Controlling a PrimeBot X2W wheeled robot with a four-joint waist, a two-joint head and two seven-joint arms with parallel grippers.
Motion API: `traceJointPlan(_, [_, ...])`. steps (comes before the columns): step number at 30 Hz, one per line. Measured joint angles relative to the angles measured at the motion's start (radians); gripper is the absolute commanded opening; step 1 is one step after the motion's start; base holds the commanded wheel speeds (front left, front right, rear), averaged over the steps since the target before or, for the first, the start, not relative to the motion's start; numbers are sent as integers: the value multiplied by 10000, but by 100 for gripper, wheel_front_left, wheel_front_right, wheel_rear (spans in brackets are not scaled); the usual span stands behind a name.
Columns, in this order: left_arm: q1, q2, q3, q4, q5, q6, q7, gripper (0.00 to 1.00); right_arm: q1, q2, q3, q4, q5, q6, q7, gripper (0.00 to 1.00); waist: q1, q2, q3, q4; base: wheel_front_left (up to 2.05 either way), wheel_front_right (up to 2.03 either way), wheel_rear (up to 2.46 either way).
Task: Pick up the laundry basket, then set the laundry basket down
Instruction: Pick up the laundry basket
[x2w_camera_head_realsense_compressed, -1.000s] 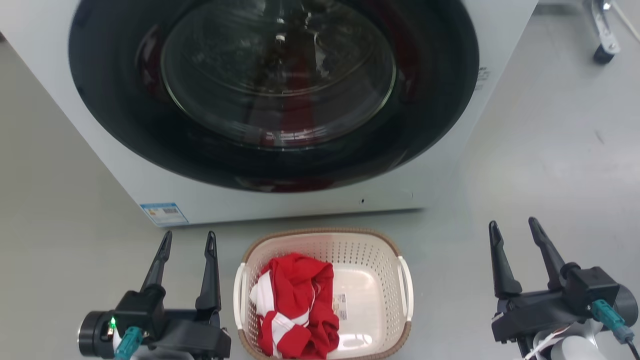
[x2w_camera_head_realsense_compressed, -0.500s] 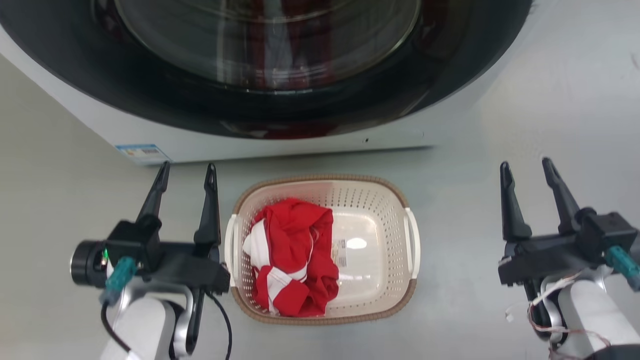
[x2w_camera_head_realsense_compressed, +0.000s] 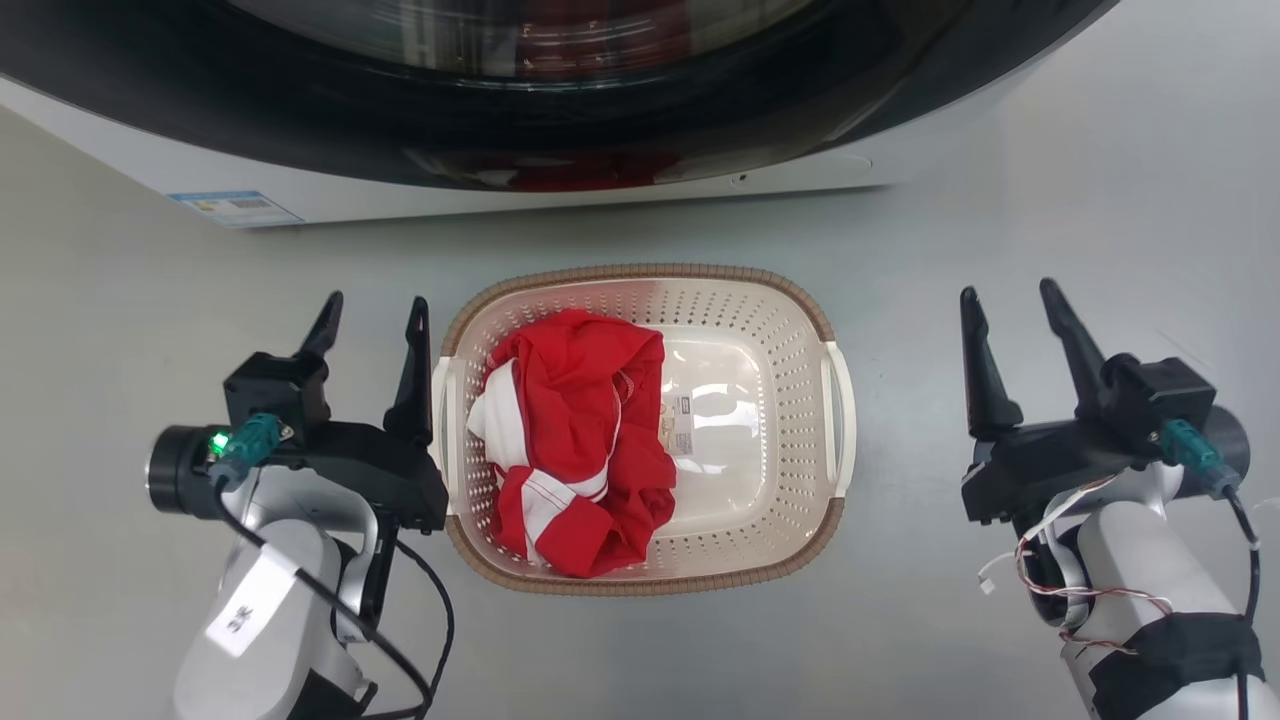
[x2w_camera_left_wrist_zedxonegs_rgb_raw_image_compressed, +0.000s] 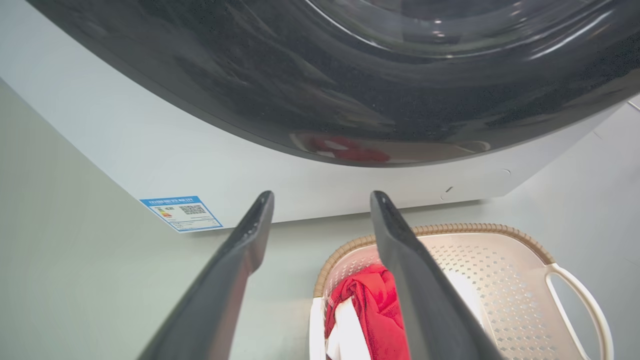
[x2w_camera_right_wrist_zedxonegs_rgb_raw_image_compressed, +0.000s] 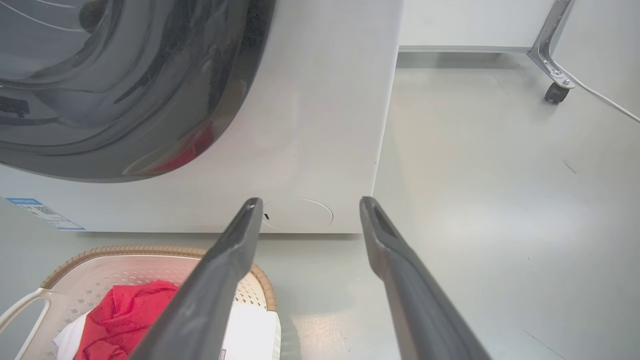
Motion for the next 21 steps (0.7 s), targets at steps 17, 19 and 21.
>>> traceJointPlan(17, [-652,-332,-86,2677,-568,-702,228,100,-530,713,571,2291,42,343,2,100,-1,-1,1058,-193,0,0,0])
traceJointPlan(19, [-807,-337,-84,2905,-579,-782,228,100,-656,769,660,2406,31,376,0,100,-1,-1,1210,-209,0,0,0])
traceJointPlan(21, [-948,-353,-84,3147,-581,-792,226,100,-792,844,746,2579,27,418,2,100,-1,-1,1363,-222,0,0,0])
